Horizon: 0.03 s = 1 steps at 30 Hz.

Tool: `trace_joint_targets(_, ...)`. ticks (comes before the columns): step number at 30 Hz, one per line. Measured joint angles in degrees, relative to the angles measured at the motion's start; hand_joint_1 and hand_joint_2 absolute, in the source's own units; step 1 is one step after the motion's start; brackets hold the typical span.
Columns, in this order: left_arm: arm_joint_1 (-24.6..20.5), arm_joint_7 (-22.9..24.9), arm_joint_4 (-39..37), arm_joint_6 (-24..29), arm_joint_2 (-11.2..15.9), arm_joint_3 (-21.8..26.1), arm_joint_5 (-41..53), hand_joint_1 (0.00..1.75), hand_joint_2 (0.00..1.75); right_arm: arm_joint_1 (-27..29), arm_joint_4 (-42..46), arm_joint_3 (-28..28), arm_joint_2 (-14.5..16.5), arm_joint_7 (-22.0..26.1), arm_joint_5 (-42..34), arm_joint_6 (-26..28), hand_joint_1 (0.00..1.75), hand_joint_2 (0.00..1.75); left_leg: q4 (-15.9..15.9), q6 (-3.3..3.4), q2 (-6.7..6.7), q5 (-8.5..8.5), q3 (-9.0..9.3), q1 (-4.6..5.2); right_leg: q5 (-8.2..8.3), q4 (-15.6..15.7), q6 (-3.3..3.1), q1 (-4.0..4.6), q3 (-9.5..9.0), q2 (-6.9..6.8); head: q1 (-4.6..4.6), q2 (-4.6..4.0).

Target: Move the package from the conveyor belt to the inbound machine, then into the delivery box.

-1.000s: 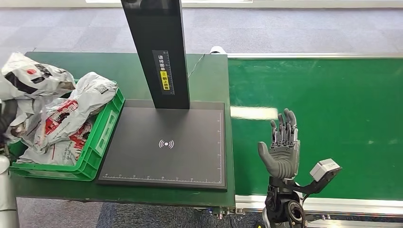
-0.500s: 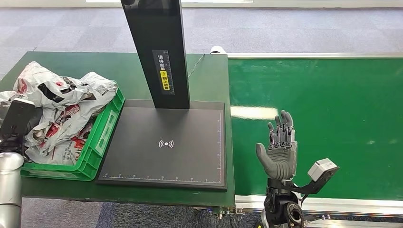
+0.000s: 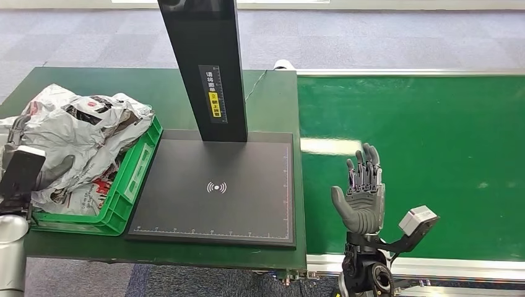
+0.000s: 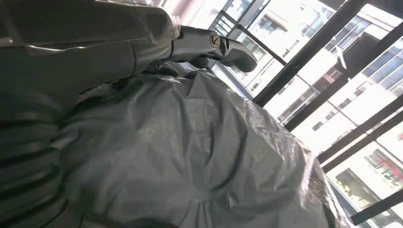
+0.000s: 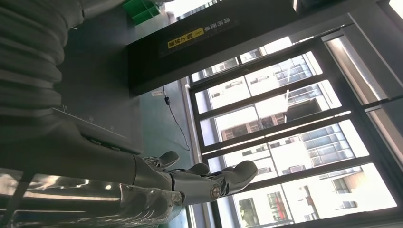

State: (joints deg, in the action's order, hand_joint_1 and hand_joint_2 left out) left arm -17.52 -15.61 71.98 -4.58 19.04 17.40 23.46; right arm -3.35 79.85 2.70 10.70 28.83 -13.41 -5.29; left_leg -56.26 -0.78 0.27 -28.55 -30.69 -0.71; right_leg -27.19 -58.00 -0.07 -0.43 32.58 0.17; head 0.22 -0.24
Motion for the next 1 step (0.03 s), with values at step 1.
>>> trace_joint_targets(1, 0.4, -0.1, 0.7, 0.0, -0.1, 0.0, -0.2, 0.00, 1.75, 0.0, 0.0, 0.0, 0.0, 0.0, 0.0, 0.0, 0.00, 1.75, 0.0, 0.00, 0.00, 0.00, 0.00, 0.00, 0.00, 0.0, 0.00, 0.00, 0.00, 0.00, -0.01, 0.00)
